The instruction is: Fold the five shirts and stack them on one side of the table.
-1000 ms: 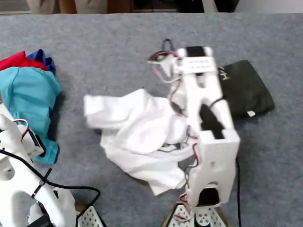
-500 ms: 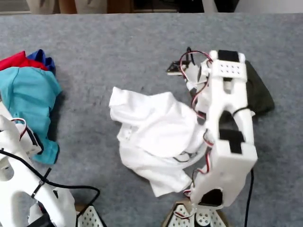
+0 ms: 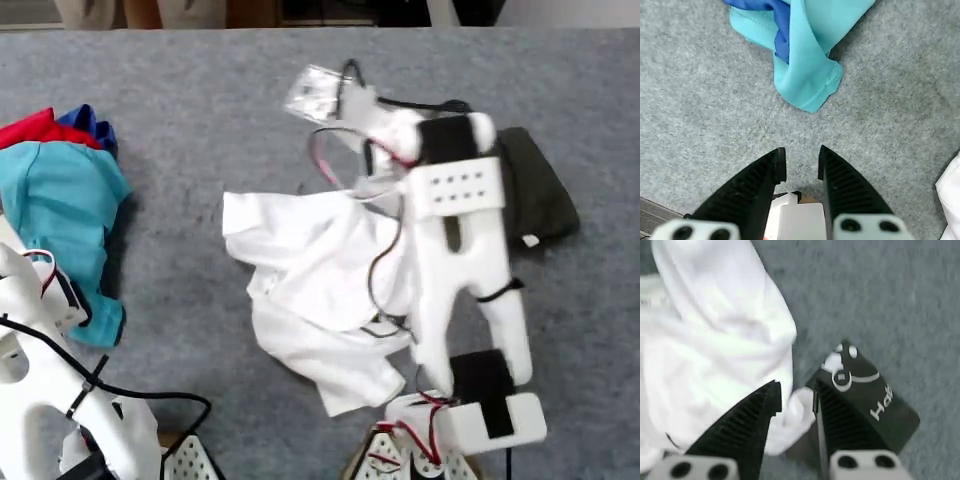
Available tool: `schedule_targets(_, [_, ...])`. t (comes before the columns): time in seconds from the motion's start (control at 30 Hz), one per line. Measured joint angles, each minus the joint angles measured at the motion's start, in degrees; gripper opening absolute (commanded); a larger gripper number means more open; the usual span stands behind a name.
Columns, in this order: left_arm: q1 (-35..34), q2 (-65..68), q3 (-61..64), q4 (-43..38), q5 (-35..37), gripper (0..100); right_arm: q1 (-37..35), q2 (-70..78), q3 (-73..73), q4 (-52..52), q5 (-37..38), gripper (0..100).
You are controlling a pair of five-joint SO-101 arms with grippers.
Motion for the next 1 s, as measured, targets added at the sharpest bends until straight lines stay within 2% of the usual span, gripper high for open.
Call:
schedule_targets(0.17, [0.0,0.0,0.0,0.2,-0.1,12,-10.5,4.8,0.0,-3.3,-4.6,12.1])
schedule_targets(0.27, [0.0,0.0,-0.6,1.7,-3.3,12,-15.7,8.9,0.0,-5.6,-7.6,12.3])
schedule_targets(0.47, [-1.4,0.0,-1.2,2.6,-4.7,12,-25.1,15.8,-0.1,-9.7,-10.9,24.6])
schedule_targets(0.6, [-4.0,0.0,-1.2,2.6,-4.8,12,-27.3,21.2,-4.3,-10.2,-14.9,24.6])
schedule_targets(0.77, [-8.2,0.0,-1.2,2.6,-4.8,12,-27.4,31.3,-15.3,-10.1,-15.8,24.2])
schedule_targets(1.0, [-9.0,0.0,-1.2,2.6,-5.3,12,-27.4,45.9,-36.2,0.4,-20.4,1.5])
